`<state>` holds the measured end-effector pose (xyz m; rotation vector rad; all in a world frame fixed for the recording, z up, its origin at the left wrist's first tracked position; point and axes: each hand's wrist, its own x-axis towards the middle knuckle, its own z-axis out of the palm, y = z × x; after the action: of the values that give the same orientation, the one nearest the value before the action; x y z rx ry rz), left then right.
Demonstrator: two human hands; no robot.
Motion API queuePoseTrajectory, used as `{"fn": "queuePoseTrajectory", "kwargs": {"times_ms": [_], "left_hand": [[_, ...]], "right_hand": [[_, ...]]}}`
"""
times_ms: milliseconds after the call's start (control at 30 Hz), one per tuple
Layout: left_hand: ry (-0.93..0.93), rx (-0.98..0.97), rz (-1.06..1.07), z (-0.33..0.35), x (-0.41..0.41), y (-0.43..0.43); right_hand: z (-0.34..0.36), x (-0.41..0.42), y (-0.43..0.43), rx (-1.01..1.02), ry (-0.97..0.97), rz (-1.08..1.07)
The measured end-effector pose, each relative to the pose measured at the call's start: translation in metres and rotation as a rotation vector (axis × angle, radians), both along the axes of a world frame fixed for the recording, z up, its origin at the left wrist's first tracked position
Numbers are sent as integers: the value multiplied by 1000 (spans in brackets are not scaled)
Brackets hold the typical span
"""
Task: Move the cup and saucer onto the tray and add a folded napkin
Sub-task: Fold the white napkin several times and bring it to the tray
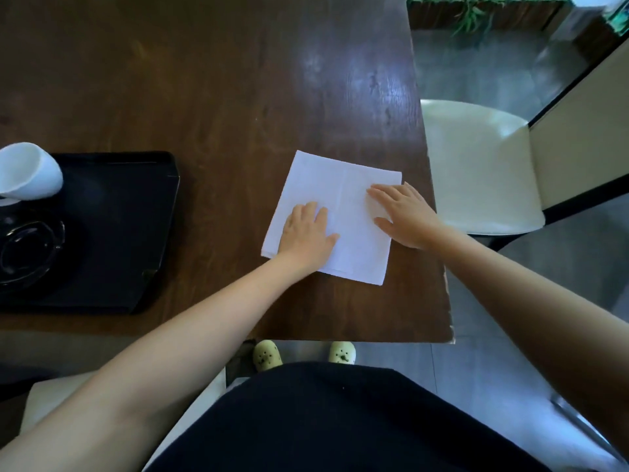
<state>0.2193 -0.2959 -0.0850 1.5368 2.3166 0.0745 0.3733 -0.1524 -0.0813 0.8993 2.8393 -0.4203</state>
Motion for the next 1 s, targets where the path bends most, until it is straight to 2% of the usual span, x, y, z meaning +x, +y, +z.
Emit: {"fn": "queuePoseTrajectory", "kwargs": {"times_ms": [333,400,500,667,800,900,1000], "left_hand": [[-91,-120,-320,4,-55,16],[-52,-90,-309,9,-52,20],[23,67,-256,14,-27,7],[134,221,-448,16,12,-56],[255,234,-542,17,7,-74],[328,208,-550,17,11,-76],[339,204,-516,17,18,-75]], "right_hand": [[5,47,-56,83,-26,48],[5,45,-69,120,-38,60],[3,41,-87,176,-72,72],[4,42,-94,221,-92,104],[8,43,-89,223,-133,148],[12,39,-88,311,-159,198],[9,34,-83,277,-106,202]]}}
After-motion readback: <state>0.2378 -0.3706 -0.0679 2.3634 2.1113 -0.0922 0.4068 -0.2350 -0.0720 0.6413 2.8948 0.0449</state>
